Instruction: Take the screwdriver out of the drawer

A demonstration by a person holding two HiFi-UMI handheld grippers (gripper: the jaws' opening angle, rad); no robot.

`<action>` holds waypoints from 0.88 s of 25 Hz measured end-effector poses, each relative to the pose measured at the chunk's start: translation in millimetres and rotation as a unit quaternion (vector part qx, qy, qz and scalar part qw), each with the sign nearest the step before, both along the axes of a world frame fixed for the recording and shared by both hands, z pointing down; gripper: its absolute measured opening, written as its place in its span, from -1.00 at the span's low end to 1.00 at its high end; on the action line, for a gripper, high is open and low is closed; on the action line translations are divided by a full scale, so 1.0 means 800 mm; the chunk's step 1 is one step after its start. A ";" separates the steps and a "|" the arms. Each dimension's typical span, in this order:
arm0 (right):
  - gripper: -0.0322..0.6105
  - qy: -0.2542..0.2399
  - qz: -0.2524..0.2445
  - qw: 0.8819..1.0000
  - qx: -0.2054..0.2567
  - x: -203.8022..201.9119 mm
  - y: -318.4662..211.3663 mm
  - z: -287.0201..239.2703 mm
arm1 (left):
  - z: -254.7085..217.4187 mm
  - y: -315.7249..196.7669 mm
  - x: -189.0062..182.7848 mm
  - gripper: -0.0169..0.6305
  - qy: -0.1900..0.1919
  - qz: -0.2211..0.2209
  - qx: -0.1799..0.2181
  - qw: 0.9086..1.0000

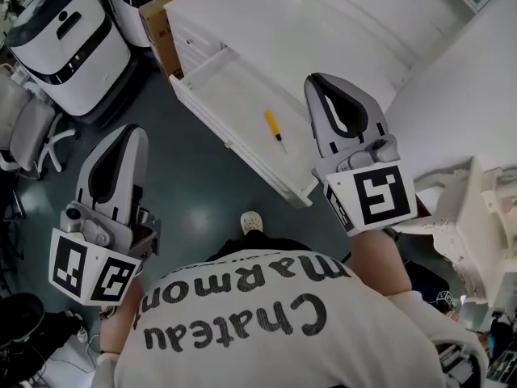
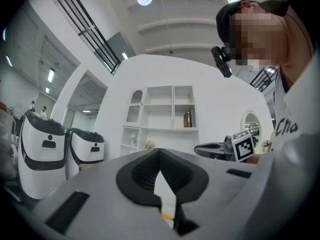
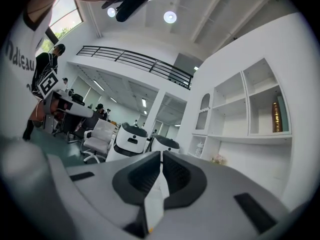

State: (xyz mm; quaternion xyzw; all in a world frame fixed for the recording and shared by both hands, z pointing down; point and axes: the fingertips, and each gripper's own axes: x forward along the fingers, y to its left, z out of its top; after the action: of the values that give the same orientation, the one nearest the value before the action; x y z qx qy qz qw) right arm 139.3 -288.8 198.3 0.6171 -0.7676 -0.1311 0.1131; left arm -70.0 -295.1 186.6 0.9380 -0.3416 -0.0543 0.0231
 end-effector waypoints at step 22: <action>-0.81 0.009 -0.047 0.986 -0.158 0.034 -0.156 0.179 | 0.032 -0.081 -0.029 -0.89 -0.020 -0.129 -0.052 0.990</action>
State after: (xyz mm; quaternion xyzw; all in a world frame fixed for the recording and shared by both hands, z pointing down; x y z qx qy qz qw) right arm 166.2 -413.3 341.5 0.5536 -0.8058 -0.0189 0.2095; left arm -93.1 -360.0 212.2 0.8846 -0.4624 -0.0203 0.0575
